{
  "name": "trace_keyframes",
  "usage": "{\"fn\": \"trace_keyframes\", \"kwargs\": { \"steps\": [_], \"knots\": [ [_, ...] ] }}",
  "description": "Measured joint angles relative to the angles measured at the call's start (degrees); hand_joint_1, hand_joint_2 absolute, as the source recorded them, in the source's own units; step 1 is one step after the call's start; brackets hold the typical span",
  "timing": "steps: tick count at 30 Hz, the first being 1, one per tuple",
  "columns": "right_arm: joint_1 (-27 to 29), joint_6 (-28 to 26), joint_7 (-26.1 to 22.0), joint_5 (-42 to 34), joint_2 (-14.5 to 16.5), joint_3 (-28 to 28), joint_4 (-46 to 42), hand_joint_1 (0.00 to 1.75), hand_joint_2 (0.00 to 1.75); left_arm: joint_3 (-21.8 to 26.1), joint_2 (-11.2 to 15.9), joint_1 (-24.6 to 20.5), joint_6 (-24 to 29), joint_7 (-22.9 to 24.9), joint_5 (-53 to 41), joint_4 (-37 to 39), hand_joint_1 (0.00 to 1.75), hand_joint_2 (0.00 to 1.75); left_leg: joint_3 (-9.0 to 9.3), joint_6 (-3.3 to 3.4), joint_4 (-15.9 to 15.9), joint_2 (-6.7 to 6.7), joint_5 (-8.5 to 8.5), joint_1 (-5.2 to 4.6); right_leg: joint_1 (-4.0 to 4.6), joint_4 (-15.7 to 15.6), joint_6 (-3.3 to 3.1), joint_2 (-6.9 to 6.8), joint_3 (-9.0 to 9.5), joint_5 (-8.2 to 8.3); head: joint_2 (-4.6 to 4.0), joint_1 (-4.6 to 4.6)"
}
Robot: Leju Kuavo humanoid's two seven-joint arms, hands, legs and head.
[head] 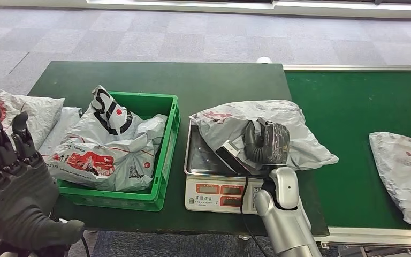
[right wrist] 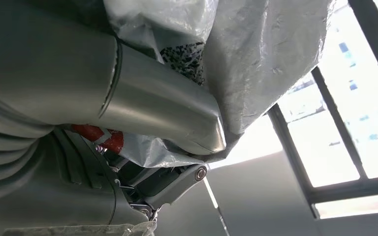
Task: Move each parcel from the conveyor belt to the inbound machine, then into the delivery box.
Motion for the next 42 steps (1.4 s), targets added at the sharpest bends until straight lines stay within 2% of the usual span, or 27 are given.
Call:
{"fn": "trace_keyframes", "kwargs": {
  "steps": [3, 5, 9, 13, 19, 24, 28, 31, 34, 38, 42],
  "knots": [
    [-0.7, 2.0, -1.4, -2.0, -0.1, 0.6, 2.6, 0.06, 1.75, -0.6, 0.6, 0.0, 0.6, 0.0, -0.3, 0.0, 0.0, 1.75, 0.0, -0.01, 0.0, 0.0, -0.01, 0.0, 0.02, 0.0, -0.01, 0.01, -0.01, -0.01, 0.0, 0.01],
    [-1.0, 4.9, -3.7, -4.8, -0.2, 1.1, 4.0, 0.0, 1.75, -1.1, 1.1, 0.0, 1.5, 0.0, -0.7, 0.1, 0.0, 1.75, -0.01, -0.03, 0.0, 0.0, -0.02, 0.01, 0.02, 0.0, -0.02, 0.01, -0.02, -0.02, 0.0, 0.01],
    [-1.6, 9.5, -10.0, -12.5, -0.2, 1.8, 6.5, 0.0, 0.0, -2.6, 2.4, 0.0, 4.6, 0.0, -2.0, 0.4, 0.0, 1.75, -0.03, -0.03, 0.0, -0.02, -0.02, 0.01, 0.02, 0.0, -0.02, -0.01, -0.02, -0.02, 0.0, 0.01],
    [-2.6, 14.1, -15.2, -21.0, -0.2, 1.8, 7.7, 0.0, 0.0, -4.4, 4.0, 0.4, 7.8, 0.0, -2.9, 0.5, 0.0, 1.75, -0.03, -0.03, 0.0, -0.01, -0.02, 0.01, 0.01, 0.0, -0.02, 0.01, -0.04, -0.02, 0.0, 0.0],
    [-3.0, 19.0, -19.5, -28.1, -0.2, 1.8, 7.9, 0.0, 0.0, -5.9, 5.6, 1.2, 9.5, 0.0, -3.2, 0.5, 0.0, 1.75, -0.02, -0.03, 0.0, 0.0, -0.02, 0.01, 0.01, 0.0, -0.02, 0.0, -0.05, -0.02, 0.0, 0.01],
    [-0.9, 33.5, -27.7, -45.0, -0.8, 1.8, 2.8, 0.0, 0.0, -7.7, 7.2, 1.0, 13.7, 0.0, -4.6, 1.5, 0.0, 1.75, -0.04, -0.03, 0.0, 0.0, -0.02, 0.0, 0.01, 0.0, -0.02, 0.0, -0.11, -0.02, 0.0, 0.0],
    [2.0, 42.2, -30.2, -55.6, -1.8, 1.8, -7.8, 0.0, 0.0, -8.3, 7.9, 0.6, 14.9, 0.0, -5.7, 3.6, 0.0, 1.75, -0.06, -0.04, 0.0, 0.0, -0.04, 0.0, 0.01, 0.0, -0.03, 0.02, -0.13, -0.02, 0.0, 0.0],
    [4.2, 42.9, -30.4, -58.3, -2.4, 1.8, -16.5, 0.0, 0.0, -8.3, 8.0, 0.6, 15.4, 0.0, -7.3, 5.3, 0.0, 1.75, -0.07, -0.04, 0.0, 0.01, -0.05, 0.0, -0.01, 0.0, -0.02, 0.02, -0.14, -0.03, 0.0, 0.0],
    [6.9, 36.1, -30.4, -54.8, -3.0, 1.8, -25.9, 0.0, 0.0, -8.3, 7.8, 0.5, 15.3, 0.0, -9.9, 7.6, 0.0, 1.75, -0.07, -0.03, 0.0, -0.01, -0.05, 0.0, -0.02, 0.0, -0.01, 0.0, -0.14, -0.04, 0.0, 0.0],
    [10.2, 16.9, -29.4, -42.3, -3.2, 2.3, -36.6, 0.0, 1.75, -7.5, 5.4, -0.7, 12.3, 0.2, -15.4, 12.3, 0.0, 1.75, -0.09, 0.0, 0.0, 0.0, -0.07, -0.02, -0.04, 0.0, -0.01, 0.01, -0.14, -0.04, 0.0, 0.01],
    [12.1, 1.1, -27.4, -32.3, -3.2, 3.8, -43.4, 0.0, 1.75, -5.5, 1.6, -3.5, 10.8, 2.6, -22.8, 17.5, 0.0, 1.75, -0.04, 0.01, 0.0, 0.06, -0.08, -0.02, -0.04, 0.0, -0.01, 0.02, -0.14, -0.03, 0.0, -0.01]
  ]
}}
